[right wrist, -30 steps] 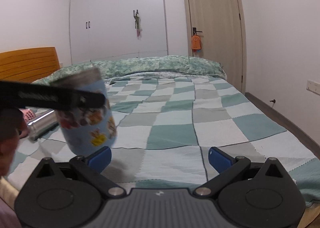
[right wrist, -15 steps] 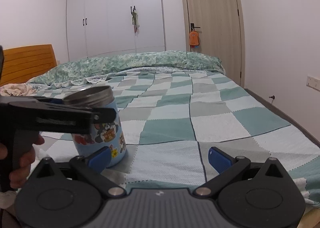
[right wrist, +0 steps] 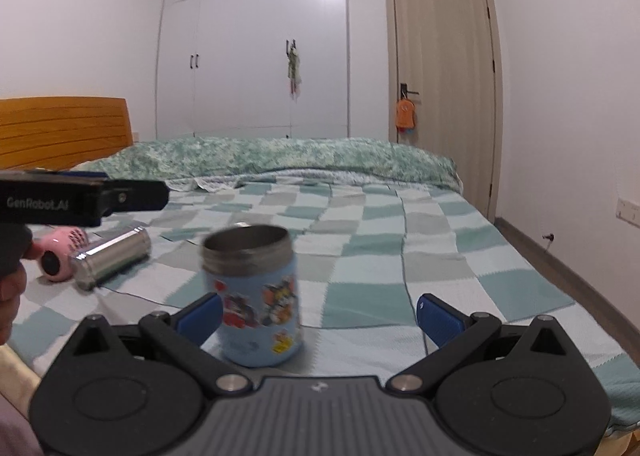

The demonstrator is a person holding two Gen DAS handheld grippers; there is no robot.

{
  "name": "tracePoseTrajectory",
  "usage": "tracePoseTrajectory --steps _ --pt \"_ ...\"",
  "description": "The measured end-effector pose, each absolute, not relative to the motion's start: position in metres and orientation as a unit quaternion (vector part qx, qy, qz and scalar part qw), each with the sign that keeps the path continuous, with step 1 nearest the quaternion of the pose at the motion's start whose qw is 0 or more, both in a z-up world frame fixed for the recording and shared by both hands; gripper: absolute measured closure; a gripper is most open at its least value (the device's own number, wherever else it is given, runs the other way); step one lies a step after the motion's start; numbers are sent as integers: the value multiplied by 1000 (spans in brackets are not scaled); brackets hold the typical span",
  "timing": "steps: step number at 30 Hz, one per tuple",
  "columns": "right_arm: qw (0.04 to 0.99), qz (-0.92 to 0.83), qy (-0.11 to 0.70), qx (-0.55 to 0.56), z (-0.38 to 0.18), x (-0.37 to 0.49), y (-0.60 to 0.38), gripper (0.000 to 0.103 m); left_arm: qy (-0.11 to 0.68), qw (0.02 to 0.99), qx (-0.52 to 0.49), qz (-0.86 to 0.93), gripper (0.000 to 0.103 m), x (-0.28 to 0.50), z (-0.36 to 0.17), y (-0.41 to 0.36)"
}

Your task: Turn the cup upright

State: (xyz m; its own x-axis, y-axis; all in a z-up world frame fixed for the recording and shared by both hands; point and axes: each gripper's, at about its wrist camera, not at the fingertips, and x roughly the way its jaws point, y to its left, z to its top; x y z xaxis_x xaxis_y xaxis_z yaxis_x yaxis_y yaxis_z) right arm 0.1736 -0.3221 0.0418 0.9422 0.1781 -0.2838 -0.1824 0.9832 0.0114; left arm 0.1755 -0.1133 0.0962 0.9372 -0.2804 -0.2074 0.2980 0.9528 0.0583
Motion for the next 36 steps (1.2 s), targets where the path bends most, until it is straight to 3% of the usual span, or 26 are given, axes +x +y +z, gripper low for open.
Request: tracePoseTrajectory --steps 10,21,36 --pt "987 123 108 -4 50 123 -275 0 84 992 29 -94 0 103 98 -40" --pt "989 122 73 -37 4 82 -238 0 56 998 3 -1 0 33 44 28" --pt "993 104 39 -37 -21 57 -233 0 60 997 -11 50 0 29 3 40"
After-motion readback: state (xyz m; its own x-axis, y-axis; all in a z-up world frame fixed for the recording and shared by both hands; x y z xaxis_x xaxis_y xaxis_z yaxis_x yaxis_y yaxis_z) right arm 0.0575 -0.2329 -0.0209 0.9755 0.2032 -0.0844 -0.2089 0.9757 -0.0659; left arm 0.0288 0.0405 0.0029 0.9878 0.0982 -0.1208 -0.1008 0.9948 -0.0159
